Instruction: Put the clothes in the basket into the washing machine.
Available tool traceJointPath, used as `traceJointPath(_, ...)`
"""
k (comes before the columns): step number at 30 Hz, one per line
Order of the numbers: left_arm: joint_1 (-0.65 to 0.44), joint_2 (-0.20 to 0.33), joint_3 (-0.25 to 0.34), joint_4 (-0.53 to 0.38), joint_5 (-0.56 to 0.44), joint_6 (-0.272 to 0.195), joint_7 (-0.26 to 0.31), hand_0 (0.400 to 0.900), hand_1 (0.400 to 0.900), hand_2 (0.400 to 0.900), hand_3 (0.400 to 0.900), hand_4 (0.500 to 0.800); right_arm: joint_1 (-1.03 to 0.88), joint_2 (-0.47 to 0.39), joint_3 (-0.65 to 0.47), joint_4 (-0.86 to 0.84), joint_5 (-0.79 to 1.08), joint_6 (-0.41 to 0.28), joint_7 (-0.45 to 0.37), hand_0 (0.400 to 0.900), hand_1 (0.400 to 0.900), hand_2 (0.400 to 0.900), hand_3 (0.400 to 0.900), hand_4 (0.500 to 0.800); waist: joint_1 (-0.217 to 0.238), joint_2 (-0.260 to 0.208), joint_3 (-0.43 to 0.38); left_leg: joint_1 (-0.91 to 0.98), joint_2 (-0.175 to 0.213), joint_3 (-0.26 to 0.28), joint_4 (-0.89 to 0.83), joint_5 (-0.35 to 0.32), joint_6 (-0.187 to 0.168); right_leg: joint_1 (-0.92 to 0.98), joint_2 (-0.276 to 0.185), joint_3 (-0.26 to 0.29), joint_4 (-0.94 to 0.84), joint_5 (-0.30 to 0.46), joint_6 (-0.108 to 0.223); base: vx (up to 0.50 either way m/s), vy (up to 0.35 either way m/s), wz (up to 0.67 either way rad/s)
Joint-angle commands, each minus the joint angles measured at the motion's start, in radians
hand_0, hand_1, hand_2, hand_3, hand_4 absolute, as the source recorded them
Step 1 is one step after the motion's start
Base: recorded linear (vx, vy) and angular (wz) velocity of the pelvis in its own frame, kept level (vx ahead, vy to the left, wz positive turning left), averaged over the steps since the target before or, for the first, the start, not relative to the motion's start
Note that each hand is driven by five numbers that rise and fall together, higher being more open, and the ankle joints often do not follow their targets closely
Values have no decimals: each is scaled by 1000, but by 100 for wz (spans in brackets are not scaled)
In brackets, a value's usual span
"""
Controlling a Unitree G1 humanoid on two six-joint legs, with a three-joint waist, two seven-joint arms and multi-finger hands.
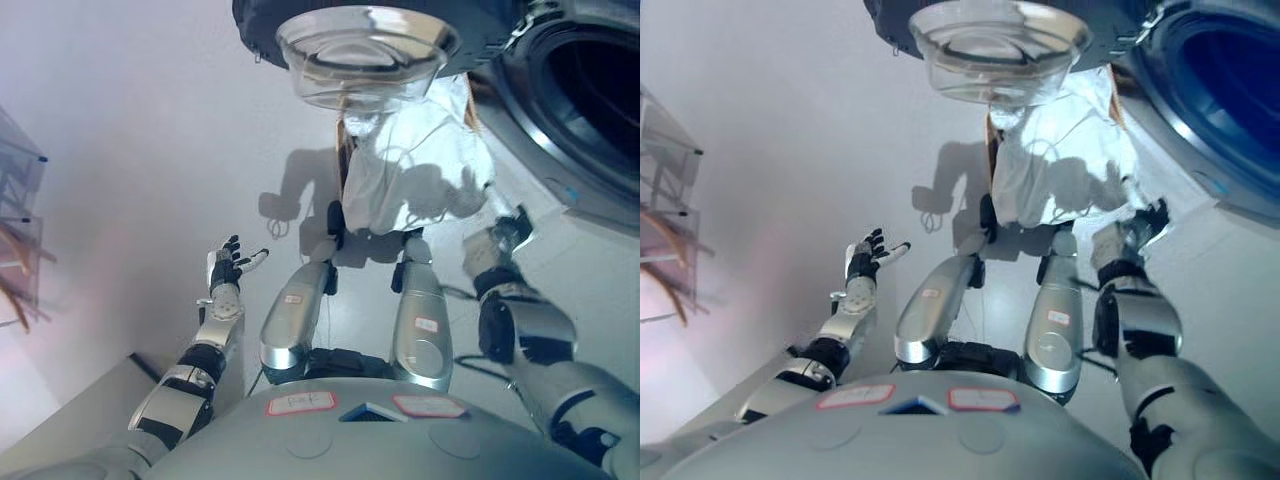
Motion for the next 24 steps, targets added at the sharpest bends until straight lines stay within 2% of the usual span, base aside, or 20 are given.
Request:
traceJointPath(1,32,49,71,86,54,15,3,900,900,900,900,800,127,-9,47,5,-126,16,43,900,900,900,900,800,11,-63,-72,-1,-2,-41,-35,25,-39,67,49,-55,89,-110,7,30,-23,3)
traceJointPath(3,41,58,93,103,79,25,-15,900,900,900,900,800,215,-3,84,22,-227,55,80,900,900,900,900,800,-1,-98,-96,32,1,-40,-38,18,-41,108,51,-55,54,-94,12,0,0,0)
traceJointPath(4,42,58,94,103,79,25,-15,900,900,900,900,800,215,-2,84,22,-228,55,80,900,900,900,900,800,-1,-98,-98,28,1,-40,-38,21,-41,106,51,-55,50,-89,12,59,-13,-5)
traceJointPath(6,62,70,117,142,129,40,-34,900,900,900,900,800,299,3,135,66,-383,97,102,900,900,900,900,800,-6,-131,-139,71,4,-40,-49,13,-40,158,52,-57,5,-75,20,63,-8,-6)
traceJointPath(9,70,79,122,186,179,51,-66,900,900,900,900,800,346,-1,220,84,-546,133,147,900,900,900,900,800,-9,-154,-179,117,1,-35,-63,4,-41,209,51,-59,-33,-59,30,37,16,-3)
traceJointPath(10,71,80,122,186,179,51,-66,900,900,900,900,800,347,-1,220,84,-547,133,147,900,900,900,900,800,-9,-154,-178,119,1,-35,-63,4,-41,212,51,-59,-35,-58,31,56,28,-1)
traceJointPath(11,75,80,117,232,219,53,-98,900,900,900,900,800,383,-4,273,82,-629,146,197,900,900,900,900,800,-12,-166,-202,153,0,-32,-72,-3,-41,243,49,-59,-44,-59,35,52,46,-2)
traceJointPath(12,77,80,111,251,242,56,-115,900,900,900,900,800,393,-5,286,83,-654,150,211,900,900,900,900,800,-16,-171,-213,170,-1,-28,-74,-9,-39,255,48,-57,-37,-60,36,69,64,-6)
traceJointPath(18,90,65,117,322,295,84,-168,900,900,900,900,800,423,21,214,130,-637,184,249,900,900,900,900,800,-27,-186,-274,275,-5,-1,-70,-58,-19,351,39,-38,-31,-81,44,96,59,-18)
traceJointPath(22,93,62,124,338,301,86,-194,900,900,900,900,800,426,19,212,145,-645,196,279,900,900,900,900,800,-27,-186,-299,314,-6,10,-70,-76,-14,384,37,-28,-30,-91,47,63,43,-9)
traceJointPath(24,104,53,122,333,310,89,-197,900,900,900,900,800,450,54,226,151,-659,203,281,900,900,900,900,800,-30,-183,-315,341,-7,17,-70,-87,-11,411,34,-29,-32,-97,48,63,44,-1)
